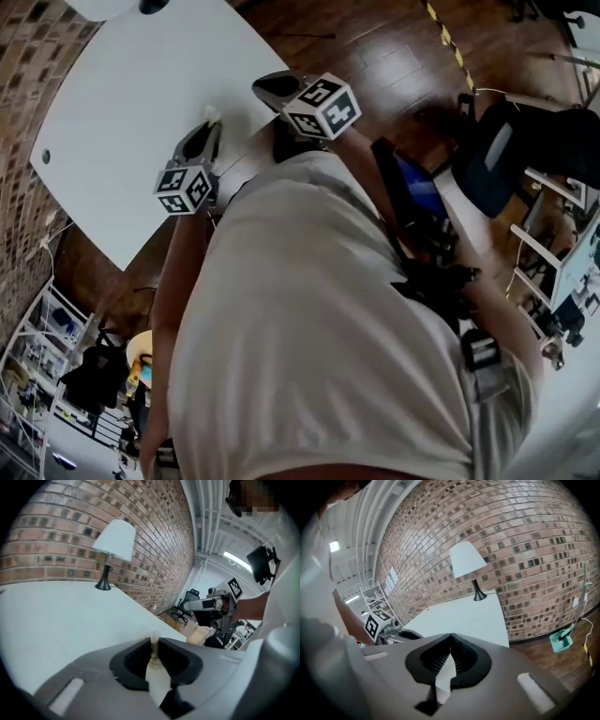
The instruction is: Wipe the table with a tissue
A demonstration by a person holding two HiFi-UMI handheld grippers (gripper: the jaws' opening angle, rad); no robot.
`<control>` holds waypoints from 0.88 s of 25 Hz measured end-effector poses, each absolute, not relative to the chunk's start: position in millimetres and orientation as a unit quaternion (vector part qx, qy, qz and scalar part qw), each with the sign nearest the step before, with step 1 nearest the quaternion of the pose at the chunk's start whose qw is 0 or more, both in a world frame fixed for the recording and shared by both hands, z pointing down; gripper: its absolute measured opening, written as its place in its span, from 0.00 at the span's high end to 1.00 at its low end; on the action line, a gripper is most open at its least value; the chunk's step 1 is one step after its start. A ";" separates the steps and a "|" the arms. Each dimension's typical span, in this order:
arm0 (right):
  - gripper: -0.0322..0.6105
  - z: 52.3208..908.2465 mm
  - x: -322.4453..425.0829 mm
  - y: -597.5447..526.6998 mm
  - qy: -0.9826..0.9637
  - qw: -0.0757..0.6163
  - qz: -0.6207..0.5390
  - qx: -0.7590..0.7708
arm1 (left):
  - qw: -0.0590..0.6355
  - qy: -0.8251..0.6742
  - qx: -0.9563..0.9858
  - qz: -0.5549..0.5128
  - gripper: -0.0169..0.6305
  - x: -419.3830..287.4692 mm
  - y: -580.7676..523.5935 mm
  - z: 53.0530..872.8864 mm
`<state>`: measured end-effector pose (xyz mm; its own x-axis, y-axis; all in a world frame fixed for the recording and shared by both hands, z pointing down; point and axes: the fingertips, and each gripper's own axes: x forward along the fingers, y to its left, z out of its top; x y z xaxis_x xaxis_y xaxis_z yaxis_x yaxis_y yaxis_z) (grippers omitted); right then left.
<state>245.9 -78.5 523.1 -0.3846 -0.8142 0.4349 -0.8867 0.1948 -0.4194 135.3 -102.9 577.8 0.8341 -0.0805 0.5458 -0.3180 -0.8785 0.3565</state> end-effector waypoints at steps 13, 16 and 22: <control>0.94 493.0 131.0 -42.2 -0.845 0.121 0.267 0.448 | 0.238 -0.282 0.913 0.172 0.88 3.7 -81.7 543.3; 0.94 489.0 111.7 -43.0 -0.859 0.118 0.256 0.428 | 0.219 -0.292 0.917 0.162 0.88 -8.0 -69.4 533.7; 0.94 474.8 67.3 -38.0 -0.878 0.095 0.243 0.400 | 0.221 -0.299 0.921 0.112 0.88 -37.2 -63.5 508.8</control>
<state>67.3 -38.0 474.8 -0.6616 -0.6565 0.3624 -0.7494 0.5615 -0.3508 -37.2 -63.5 508.8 0.7956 -0.5020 0.3392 -0.6012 -0.7233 0.3397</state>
